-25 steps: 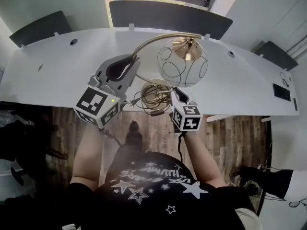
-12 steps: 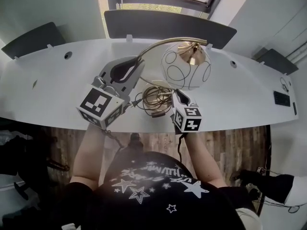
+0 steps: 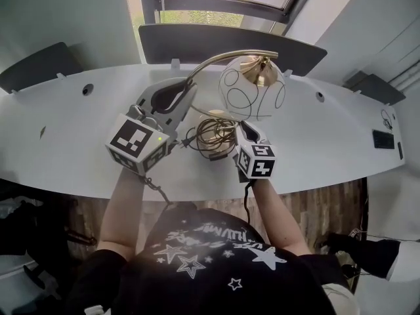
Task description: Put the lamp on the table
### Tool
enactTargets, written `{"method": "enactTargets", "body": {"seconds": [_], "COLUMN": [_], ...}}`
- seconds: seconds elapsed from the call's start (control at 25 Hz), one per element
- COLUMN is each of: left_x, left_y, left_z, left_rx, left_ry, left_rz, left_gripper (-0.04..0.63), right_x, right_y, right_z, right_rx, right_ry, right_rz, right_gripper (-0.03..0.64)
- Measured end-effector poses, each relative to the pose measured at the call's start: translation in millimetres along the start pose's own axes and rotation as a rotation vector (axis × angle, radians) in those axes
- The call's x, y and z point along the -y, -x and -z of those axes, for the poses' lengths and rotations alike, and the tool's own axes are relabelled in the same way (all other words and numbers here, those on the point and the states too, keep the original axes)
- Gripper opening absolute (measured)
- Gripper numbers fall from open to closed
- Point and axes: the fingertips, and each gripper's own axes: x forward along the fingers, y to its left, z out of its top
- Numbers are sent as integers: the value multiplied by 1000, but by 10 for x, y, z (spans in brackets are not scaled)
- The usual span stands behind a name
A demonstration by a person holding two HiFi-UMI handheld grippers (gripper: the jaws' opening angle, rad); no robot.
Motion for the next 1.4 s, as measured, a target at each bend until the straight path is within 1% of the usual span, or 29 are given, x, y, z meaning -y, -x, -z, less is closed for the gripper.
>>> {"method": "enactTargets", "body": {"seconds": [0.24, 0.4, 0.64, 0.76, 1.0, 1.12, 1.24, 1.4], "left_x": [-309, -602, -659, -666, -685, -782, -825, -865], "left_y": [-146, -285, -323, -338, -423, -496, -543, -624], "left_z": [167, 326, 340, 377, 434, 399, 450, 501], "left_rx": [-5, -34, -37, -25, -86, -93, -94, -103], "left_ry": [-20, 18, 13, 3, 16, 17, -4, -17], "left_rz": [49, 54, 54, 47, 22, -19, -30, -49], "left_gripper": [40, 41, 41, 40, 40, 40, 40, 40], "right_x": [8, 45, 95, 111, 163, 161, 161, 219], "right_y": [-346, -633, -744, -786, -906, -993, -1090, -1188], "right_z": [-24, -61, -87, -80, -84, -107, -102, -90], "right_rx": [-28, -58, -67, -73, -76, -75, -82, -95], "right_ry": [-26, -36, -45, -45, -33, -24, -31, -37], "right_rz": [28, 46, 62, 49, 2, -29, -51, -58], "right_gripper": [49, 49, 49, 49, 49, 49, 49, 49]}}
